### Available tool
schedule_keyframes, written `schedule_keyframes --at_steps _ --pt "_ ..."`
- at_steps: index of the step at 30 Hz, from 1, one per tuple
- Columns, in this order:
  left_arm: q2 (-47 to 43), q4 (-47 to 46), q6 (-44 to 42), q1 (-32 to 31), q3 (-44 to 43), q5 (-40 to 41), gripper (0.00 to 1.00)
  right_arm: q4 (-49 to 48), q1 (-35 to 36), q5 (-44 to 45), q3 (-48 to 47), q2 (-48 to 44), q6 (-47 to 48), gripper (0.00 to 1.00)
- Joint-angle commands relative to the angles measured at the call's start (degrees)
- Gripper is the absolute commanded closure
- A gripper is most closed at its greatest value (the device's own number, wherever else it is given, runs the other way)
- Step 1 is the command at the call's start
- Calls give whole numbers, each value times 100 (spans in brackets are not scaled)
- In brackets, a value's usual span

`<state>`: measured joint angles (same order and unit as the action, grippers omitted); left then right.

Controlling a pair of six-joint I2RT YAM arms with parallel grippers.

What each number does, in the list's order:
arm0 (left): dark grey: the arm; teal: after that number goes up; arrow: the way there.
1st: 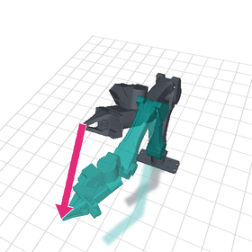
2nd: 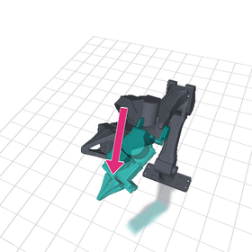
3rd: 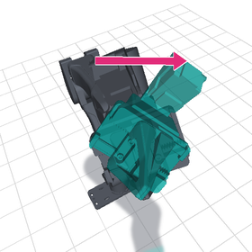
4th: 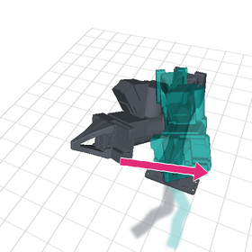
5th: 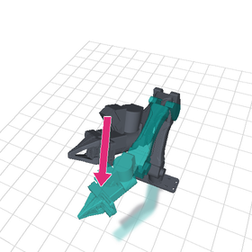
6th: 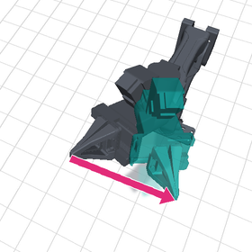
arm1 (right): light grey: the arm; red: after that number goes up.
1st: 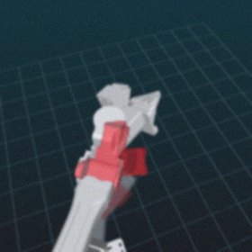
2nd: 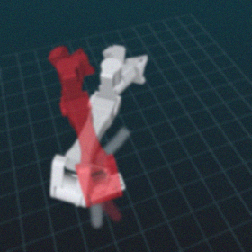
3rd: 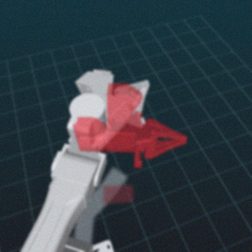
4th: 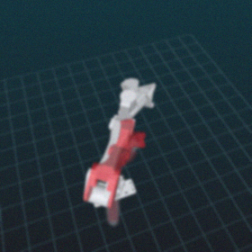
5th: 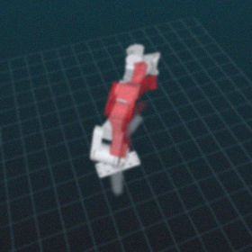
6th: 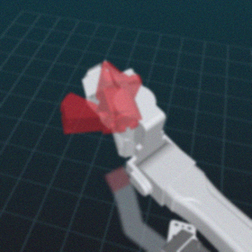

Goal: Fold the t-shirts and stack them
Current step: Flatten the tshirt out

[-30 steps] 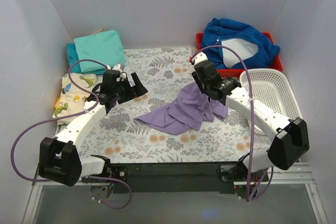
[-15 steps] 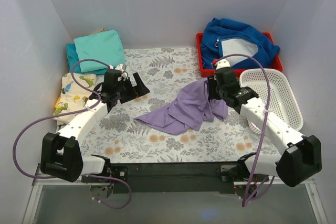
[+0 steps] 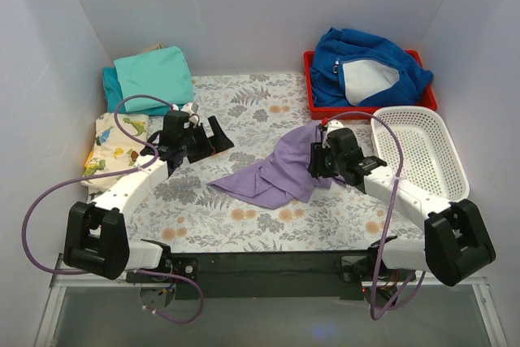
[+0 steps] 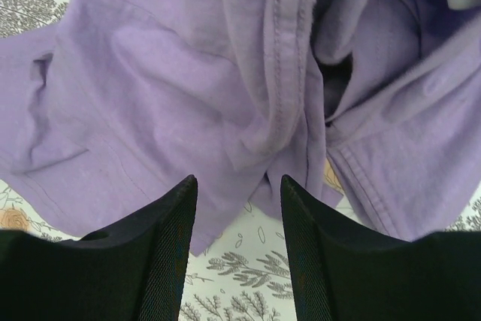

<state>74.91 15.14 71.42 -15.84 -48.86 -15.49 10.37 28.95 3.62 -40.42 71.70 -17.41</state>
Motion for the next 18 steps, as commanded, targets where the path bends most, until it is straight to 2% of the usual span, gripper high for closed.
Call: schedule_keyframes --at_steps 1,10,12,13,14,15,18 --pt "-3 -116 12 28 96 -25 2 -738 5 -142 44 238 35 46" --pt "-3 -116 -5 28 114 63 2 -1202 14 -19 -185 889 387 49" --pt "-3 -125 4 28 131 72 2 -1344 6 -36 -194 968 457 69" --pt "6 -125 4 28 149 81 2 -1449 14 -106 -211 995 527 85" --pt "6 -125 -5 28 149 81 2 -1485 14 -159 -238 986 554 91" --pt "6 -125 -5 28 158 89 2 -1503 6 -229 -247 951 580 97" --pt "-21 -116 -14 28 184 133 2 -1573 5 -590 -238 618 660 99"
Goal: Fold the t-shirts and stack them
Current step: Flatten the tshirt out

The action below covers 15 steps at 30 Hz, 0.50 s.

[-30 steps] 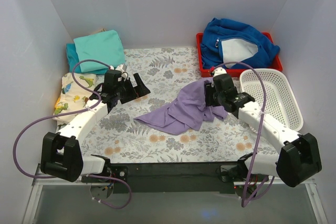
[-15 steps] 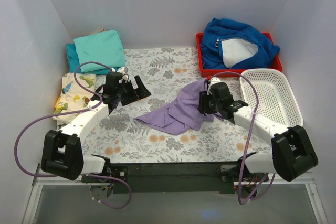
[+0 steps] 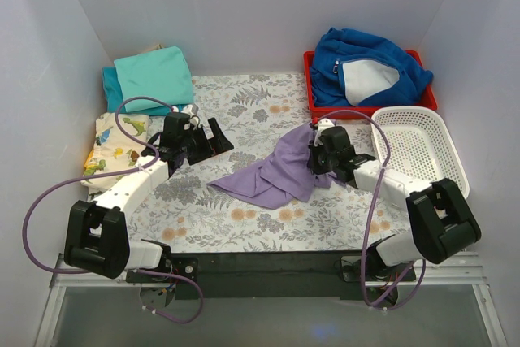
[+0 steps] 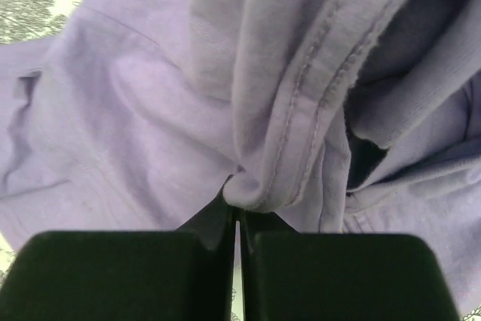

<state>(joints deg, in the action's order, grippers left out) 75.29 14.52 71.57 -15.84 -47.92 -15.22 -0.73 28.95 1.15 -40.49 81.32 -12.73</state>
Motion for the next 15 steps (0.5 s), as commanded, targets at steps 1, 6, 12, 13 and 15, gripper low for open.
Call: schedule_keyframes --at_steps 1,6,12,13,15 --pt "-75 -55 -12 28 99 125 2 -454 5 -474 -231 -614 218 99" --pt "-67 -46 -3 28 99 99 2 -323 5 -309 -353 -1661 437 99" --pt "65 -169 -3 28 46 -217 2 64 5 332 -1022 -2331 956 99" --pt "83 -256 -3 28 55 -287 2 64 5 699 -1118 -2366 1105 99" --pt "126 -362 -11 19 29 -559 2 64 14 1026 -1259 -2314 1255 99"
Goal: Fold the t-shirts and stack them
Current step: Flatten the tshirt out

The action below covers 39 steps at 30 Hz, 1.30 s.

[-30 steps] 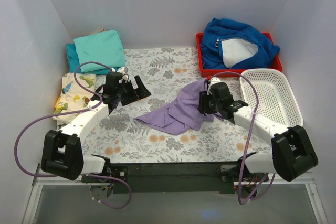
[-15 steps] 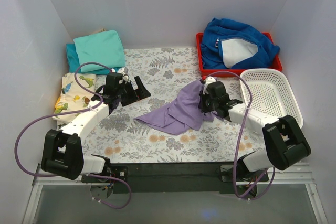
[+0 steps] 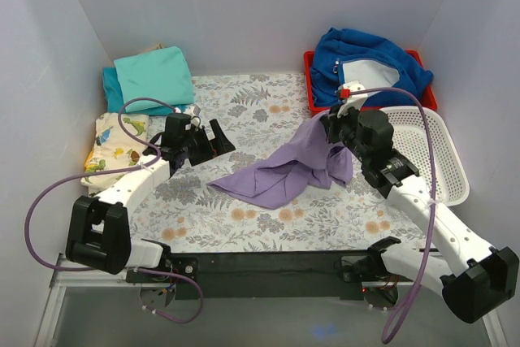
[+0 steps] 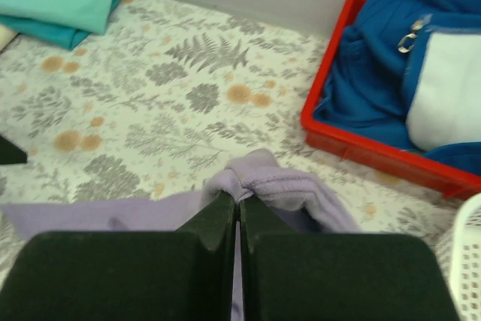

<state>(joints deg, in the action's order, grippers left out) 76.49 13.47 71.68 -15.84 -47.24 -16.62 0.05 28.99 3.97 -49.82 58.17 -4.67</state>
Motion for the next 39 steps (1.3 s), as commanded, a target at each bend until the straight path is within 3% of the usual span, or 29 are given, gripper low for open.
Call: schedule_keyframes --at_steps 1,5,17,20,28,39 --pt "59 -292 -14 19 -48 -508 2 -14 10 1094 -474 114 780 99" --pt "156 -460 30 -191 -83 -597 2 -154 -69 1976 -721 449 1354 99" --pt "1281 -363 -181 -1440 -550 659 2 -331 -517 1933 -1196 1161 1609 99" --pt "1097 -162 -198 -1475 -296 1169 2 -287 -772 1713 -1337 1153 1592 99" --pt "174 489 196 -1475 171 3575 2 -164 -895 1265 -1249 1135 1293 99" --pt "138 779 795 -1475 646 3103 2 -49 -904 1098 -1241 1091 1249 99"
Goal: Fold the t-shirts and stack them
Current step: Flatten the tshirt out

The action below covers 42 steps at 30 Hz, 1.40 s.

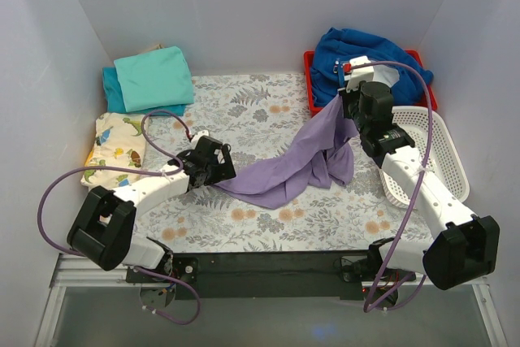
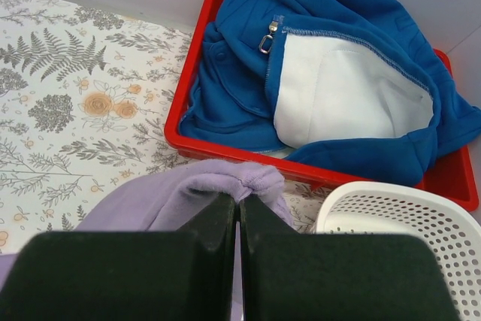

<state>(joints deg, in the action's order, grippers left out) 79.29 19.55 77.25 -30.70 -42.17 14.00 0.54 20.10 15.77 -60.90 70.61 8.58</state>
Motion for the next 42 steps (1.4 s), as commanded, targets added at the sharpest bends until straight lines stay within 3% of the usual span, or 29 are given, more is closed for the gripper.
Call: schedule_keyframes --at_steps 1,8,11,14,16,22,25,26,31,33,40,42 --pt "-176 198 246 11 165 59 2 -97 -15 -109 -132 -170 -76 99" --pt "-431 357 185 11 192 200 2 -80 -15 -144 -36 -214 -128 99" --pt "-440 278 106 11 244 51 8 -89 -23 -136 8 -223 -137 99" --pt "-318 216 88 11 253 -55 24 -89 -32 -144 17 -241 -137 99" --pt "-230 163 106 11 253 -116 41 -80 -32 -144 17 -258 -137 99" --pt "104 23 141 11 192 -187 63 -62 -23 -101 35 -320 -120 99" --pt "192 22 115 11 174 -196 86 -62 -15 -92 44 -329 -120 99" --pt "201 31 115 11 166 -178 100 -62 -23 -83 52 -328 -120 99" --pt "-52 154 -60 11 52 -91 100 -62 -32 -127 35 -399 -120 99" --pt "-255 531 -192 46 -404 180 100 192 -23 -223 -79 -521 -120 99" --pt "-1414 1875 -1150 275 -2496 718 100 1235 -23 -583 -895 -1268 3 99" --pt "-1897 2394 -1388 284 -3549 920 100 1825 -23 -1214 -1221 -1873 -110 99"
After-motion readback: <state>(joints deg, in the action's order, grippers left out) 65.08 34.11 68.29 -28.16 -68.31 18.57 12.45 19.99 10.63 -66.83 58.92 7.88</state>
